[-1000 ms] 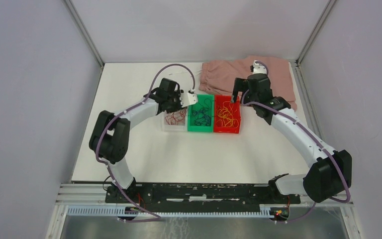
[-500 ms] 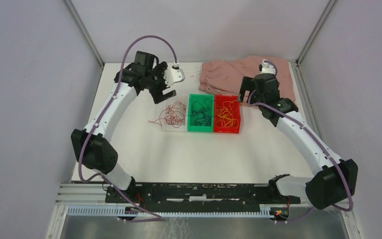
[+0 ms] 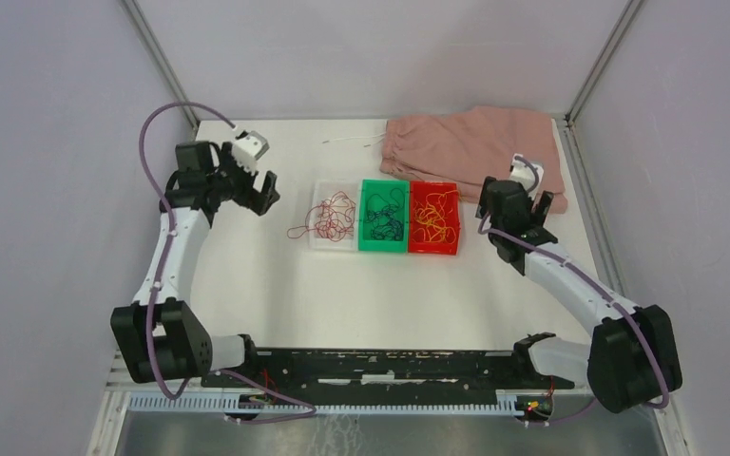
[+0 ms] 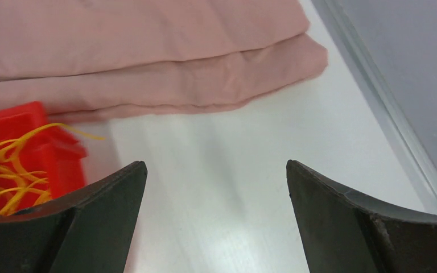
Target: Untangle the cables
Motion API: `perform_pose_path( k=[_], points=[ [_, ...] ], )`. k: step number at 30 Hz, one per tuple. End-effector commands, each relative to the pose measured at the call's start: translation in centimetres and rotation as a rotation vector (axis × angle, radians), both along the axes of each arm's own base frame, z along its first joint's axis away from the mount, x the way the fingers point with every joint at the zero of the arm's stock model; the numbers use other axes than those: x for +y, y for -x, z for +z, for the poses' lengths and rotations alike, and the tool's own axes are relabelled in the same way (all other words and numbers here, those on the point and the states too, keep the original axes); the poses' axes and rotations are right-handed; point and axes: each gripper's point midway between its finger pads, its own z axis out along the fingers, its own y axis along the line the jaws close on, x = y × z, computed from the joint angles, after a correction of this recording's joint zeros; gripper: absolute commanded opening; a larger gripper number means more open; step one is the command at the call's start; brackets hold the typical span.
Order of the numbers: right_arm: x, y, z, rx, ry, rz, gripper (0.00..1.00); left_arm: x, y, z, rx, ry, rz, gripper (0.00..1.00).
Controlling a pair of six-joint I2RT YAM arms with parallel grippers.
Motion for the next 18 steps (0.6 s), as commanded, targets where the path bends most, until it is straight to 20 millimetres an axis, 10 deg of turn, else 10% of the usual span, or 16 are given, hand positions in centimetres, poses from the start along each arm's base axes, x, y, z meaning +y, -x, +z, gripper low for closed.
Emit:
perform_pose_path(
  k=[1,10,18],
  points=[
    [-3.2,-1.3,0.7,-0.209,0.137,-0.139,0.99,2.1,-1.2,-1.0,-0.099,0.23,0.145,1.0],
    [-6.4,-2.4,-1.7,-0.184,0.272,-0.214,0.99,4.0,-0.2,-9.4,-0.173,0.319,0.327,0.99],
    [-7.2,-2.3,-2.0,-0.191,0.245,-0.147,0.99,5.5,0.0,-12.7,-0.243,0.367,0.468,0.99]
  ],
)
